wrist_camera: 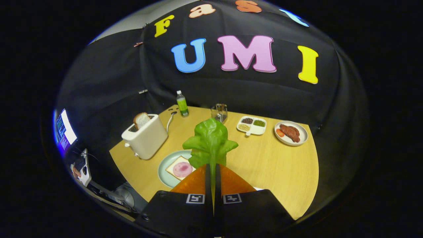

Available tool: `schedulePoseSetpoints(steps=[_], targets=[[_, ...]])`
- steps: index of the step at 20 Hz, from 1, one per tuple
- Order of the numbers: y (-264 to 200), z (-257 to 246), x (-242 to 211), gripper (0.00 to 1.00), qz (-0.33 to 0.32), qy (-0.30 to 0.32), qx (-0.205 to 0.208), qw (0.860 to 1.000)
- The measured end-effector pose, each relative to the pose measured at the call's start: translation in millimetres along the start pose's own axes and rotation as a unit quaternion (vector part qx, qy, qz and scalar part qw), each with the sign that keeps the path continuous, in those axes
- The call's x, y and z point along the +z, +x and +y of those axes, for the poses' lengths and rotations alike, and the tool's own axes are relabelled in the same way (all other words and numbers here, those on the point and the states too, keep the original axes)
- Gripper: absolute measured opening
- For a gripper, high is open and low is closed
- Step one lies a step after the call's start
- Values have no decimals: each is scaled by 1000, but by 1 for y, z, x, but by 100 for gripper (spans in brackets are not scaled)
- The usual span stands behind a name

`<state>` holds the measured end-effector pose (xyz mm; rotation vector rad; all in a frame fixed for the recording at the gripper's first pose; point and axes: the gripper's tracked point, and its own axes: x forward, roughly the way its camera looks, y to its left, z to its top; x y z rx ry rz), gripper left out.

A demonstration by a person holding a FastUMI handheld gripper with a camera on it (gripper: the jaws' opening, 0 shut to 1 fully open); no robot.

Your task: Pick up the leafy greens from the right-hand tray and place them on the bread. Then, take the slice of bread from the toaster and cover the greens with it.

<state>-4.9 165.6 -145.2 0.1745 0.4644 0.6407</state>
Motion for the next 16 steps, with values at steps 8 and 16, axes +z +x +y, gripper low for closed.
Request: schedulePoseSetpoints(steps=[8,16], targets=[[29,84,24,6,16,-58,66,996],[101,109,-42,6,115,-93,73,986]])
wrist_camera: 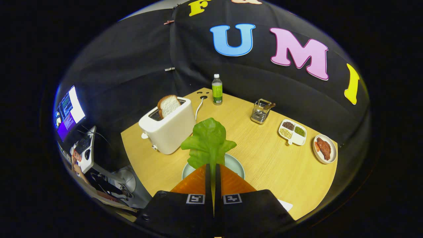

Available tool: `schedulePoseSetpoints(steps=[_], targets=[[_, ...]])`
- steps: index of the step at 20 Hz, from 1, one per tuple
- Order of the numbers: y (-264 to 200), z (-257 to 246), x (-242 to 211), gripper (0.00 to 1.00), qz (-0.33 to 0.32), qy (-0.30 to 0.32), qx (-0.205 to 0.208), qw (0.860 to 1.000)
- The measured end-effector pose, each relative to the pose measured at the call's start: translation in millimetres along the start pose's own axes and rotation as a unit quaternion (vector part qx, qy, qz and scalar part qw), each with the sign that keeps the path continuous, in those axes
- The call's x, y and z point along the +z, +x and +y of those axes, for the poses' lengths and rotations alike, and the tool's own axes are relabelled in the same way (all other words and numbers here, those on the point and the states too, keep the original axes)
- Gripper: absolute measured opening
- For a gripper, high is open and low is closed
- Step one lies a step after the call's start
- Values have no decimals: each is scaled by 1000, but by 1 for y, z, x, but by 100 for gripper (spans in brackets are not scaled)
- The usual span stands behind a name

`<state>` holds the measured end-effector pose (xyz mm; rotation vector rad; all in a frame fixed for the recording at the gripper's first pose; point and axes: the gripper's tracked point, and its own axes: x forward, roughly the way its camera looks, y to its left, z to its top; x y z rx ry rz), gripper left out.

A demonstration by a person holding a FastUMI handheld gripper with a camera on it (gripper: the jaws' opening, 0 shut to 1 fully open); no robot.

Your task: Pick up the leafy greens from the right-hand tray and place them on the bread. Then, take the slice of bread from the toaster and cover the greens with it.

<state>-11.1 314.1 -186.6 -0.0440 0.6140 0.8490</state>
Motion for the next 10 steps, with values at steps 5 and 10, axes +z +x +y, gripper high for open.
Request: schedulePoseSetpoints(steps=[5,10], targets=[[54,5,-32,6,55,0,8,998],[94,-3,-55,8,93,3,-4,996]])
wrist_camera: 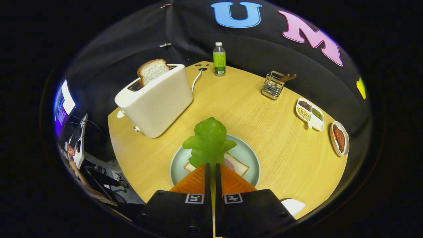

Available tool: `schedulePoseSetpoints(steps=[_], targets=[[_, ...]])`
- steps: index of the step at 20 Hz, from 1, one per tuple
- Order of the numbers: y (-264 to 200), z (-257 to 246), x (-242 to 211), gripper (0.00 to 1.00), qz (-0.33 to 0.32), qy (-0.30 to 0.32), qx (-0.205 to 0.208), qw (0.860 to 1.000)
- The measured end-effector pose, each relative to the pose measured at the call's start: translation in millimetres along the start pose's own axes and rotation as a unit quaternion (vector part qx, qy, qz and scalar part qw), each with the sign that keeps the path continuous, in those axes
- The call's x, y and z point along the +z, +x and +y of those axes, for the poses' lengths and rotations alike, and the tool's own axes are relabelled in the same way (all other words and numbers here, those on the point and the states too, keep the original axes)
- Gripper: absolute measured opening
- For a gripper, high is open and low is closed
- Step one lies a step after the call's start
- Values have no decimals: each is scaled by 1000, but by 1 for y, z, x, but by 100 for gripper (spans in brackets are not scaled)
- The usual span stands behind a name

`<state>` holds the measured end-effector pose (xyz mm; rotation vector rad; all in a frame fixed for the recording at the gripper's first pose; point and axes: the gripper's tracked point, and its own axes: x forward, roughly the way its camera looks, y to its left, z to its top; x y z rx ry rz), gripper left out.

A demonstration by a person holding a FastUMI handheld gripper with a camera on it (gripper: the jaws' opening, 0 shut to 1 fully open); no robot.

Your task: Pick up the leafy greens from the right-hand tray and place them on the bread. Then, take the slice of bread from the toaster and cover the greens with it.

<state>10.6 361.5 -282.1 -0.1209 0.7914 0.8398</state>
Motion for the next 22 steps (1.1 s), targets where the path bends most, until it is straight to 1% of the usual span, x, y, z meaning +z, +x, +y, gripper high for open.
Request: schedulePoseSetpoints(steps=[1,2,4,5,6,7,8,10,13,15,18,22], targets=[[4,-2,-3,14,6,2,-3,1000],[7,-1,-5,24,11,5,-3,1000],[9,-4,-2,54,4,5,-7,1000],[8,-4,-1,72,-1,6,-10,1000],[6,-4,2,78,-6,7,-8,1000],[3,-2,6,88,-13,9,-6,1000],[0,-2,9,91,-19,10,-6,1000],[-10,-1,17,91,-33,15,-3,999],[-35,2,46,91,-91,20,-1,996],[-57,3,68,91,-129,36,3,991],[-90,2,103,91,-176,39,0,984],[-131,36,159,90,-234,29,20,972]])
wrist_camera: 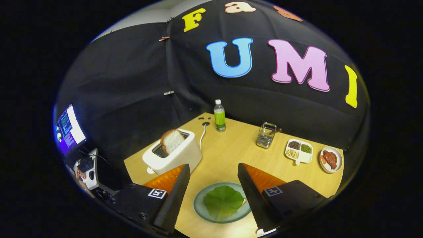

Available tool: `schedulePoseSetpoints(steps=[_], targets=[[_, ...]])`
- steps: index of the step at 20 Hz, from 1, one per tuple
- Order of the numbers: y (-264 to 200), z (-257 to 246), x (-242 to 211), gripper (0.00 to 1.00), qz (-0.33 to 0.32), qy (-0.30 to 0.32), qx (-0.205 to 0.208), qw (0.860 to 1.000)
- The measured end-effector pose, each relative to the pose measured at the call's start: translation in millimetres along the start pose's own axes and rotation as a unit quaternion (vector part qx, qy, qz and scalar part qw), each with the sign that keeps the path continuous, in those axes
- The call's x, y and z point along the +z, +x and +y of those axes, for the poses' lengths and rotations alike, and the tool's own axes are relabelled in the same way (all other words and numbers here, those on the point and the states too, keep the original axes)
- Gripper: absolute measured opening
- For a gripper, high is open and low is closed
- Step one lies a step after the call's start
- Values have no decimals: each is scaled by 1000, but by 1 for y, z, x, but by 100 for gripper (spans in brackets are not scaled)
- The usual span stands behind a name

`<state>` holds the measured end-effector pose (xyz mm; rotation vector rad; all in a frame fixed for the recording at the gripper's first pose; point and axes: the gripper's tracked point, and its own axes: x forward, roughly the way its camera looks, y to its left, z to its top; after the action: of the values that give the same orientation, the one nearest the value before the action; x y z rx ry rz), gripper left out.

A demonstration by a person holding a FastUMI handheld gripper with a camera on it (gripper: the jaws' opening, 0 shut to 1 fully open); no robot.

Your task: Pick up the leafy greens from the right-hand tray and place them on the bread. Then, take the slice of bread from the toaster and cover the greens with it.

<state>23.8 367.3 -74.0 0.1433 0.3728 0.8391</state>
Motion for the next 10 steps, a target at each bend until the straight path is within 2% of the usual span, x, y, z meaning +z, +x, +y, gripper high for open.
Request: schedulePoseSetpoints(steps=[5,10], targets=[[4,65,51,91,-42,-42,33,998],[36,123,57,91,-43,-30,51,997]])
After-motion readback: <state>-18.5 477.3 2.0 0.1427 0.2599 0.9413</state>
